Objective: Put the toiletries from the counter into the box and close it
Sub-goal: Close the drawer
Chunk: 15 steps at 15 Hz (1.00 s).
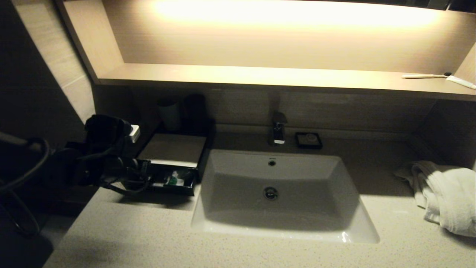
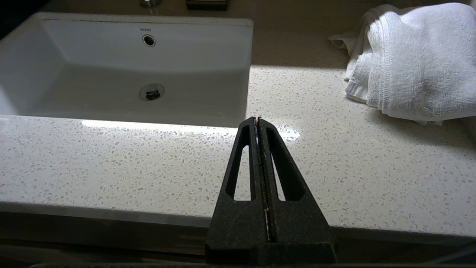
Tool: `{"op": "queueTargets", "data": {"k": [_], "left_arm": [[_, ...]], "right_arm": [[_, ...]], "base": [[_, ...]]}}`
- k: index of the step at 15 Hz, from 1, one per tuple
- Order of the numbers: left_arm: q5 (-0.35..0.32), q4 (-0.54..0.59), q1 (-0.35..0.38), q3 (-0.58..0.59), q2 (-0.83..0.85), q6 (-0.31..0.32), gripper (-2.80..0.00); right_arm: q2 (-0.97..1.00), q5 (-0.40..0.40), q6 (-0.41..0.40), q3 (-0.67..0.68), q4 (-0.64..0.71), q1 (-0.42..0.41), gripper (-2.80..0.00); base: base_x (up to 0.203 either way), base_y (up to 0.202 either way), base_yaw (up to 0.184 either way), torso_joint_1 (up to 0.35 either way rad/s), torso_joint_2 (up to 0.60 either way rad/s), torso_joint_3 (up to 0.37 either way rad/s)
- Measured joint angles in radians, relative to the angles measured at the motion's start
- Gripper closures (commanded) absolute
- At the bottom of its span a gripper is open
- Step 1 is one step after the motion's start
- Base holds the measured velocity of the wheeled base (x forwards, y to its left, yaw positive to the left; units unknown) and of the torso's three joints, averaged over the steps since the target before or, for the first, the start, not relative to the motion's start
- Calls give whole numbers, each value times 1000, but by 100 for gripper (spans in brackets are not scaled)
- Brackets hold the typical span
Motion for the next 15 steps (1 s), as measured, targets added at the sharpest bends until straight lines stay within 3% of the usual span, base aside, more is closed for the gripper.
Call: {"op": "queueTargets", "data": {"k": [8,15], "left_arm": [[-8,-4,-6,189,-109,2,0],[-10,-27,-7,192,-47,0,0]], "right_arm": [[0,0,0,0,0,0,0],[0,-1,0,0,0,0,0]], "base": [[0,0,0,0,0,0],[0,0,0,0,0,0]]}}
